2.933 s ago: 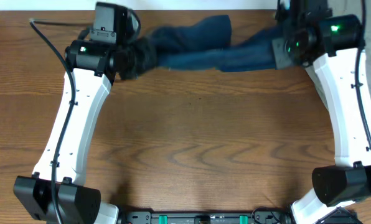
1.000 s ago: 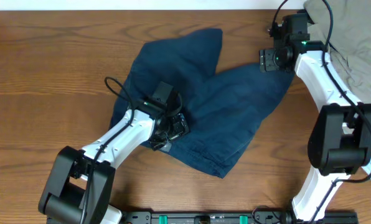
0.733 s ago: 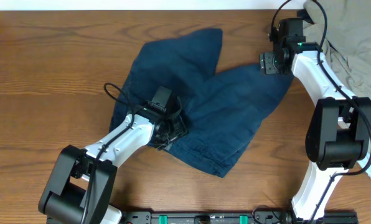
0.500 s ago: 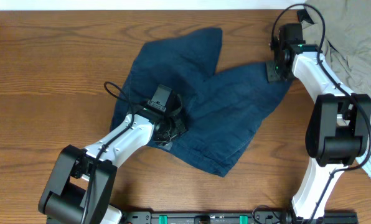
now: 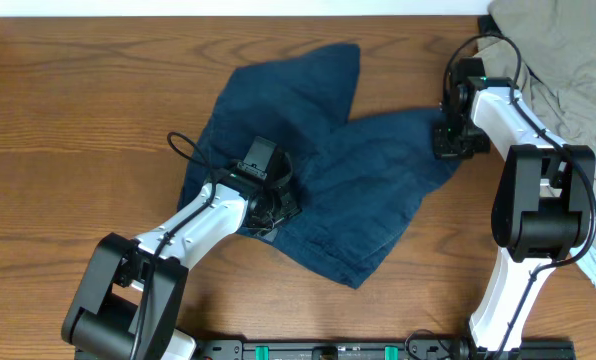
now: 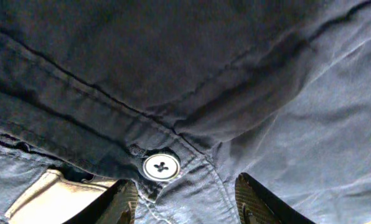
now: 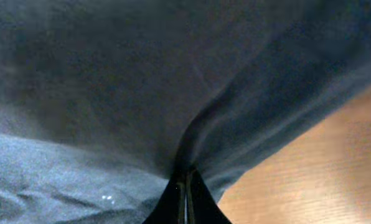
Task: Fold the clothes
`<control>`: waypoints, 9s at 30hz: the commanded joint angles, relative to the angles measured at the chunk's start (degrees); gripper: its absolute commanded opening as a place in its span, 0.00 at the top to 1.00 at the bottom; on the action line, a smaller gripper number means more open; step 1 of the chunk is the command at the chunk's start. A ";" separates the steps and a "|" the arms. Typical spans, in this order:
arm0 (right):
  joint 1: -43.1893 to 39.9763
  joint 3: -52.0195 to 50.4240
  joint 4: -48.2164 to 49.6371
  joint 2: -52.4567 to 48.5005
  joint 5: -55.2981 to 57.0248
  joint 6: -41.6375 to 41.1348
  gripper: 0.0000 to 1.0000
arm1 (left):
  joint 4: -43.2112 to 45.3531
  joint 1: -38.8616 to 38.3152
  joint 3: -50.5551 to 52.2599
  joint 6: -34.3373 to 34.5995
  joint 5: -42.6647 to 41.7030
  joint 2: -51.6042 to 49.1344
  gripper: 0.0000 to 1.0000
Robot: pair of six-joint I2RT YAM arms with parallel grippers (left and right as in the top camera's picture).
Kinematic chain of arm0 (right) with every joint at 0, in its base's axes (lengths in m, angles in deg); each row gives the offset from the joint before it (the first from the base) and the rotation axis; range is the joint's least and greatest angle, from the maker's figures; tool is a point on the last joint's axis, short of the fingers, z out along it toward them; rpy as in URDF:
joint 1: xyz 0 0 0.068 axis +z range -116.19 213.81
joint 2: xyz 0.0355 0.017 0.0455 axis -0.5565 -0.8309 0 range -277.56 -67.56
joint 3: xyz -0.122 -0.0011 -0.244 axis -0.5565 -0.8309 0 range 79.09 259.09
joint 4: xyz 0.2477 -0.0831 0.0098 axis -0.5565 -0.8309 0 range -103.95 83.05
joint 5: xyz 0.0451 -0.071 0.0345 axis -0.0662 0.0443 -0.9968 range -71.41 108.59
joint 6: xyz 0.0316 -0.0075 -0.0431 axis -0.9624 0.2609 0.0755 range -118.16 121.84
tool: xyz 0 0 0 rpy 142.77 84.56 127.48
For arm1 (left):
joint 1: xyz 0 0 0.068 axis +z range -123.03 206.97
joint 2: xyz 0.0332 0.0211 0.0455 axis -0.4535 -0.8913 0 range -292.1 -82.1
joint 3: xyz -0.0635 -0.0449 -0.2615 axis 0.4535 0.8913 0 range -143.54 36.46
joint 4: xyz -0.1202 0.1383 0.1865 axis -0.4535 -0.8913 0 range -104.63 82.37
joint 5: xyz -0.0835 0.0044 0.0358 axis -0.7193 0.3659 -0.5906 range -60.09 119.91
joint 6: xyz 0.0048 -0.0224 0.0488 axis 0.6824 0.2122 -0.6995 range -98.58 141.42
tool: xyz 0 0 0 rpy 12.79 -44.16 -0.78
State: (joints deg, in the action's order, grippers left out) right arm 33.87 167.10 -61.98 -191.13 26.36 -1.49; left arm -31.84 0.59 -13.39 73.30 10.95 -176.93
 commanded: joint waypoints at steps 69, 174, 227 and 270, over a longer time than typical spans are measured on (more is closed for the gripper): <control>13.73 5.95 21.86 -8.46 -43.80 -4.33 0.39 | -42.38 23.41 0.04 -21.20 11.06 12.31 0.94; 4.96 -32.46 25.03 24.15 -26.43 -8.76 0.48 | 5.40 24.06 9.60 -11.37 -2.73 5.14 0.94; 4.79 -54.84 23.85 38.56 -5.40 -53.55 0.99 | -4.04 22.64 9.62 -13.29 -4.76 5.14 0.94; -0.90 -15.78 20.24 53.66 -11.17 -5.29 0.99 | -12.52 22.43 2.45 -7.37 16.28 54.95 0.94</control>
State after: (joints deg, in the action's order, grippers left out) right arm 33.32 149.94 -44.62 -135.24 8.81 -8.73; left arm -45.44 22.10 -9.95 61.76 11.21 -120.06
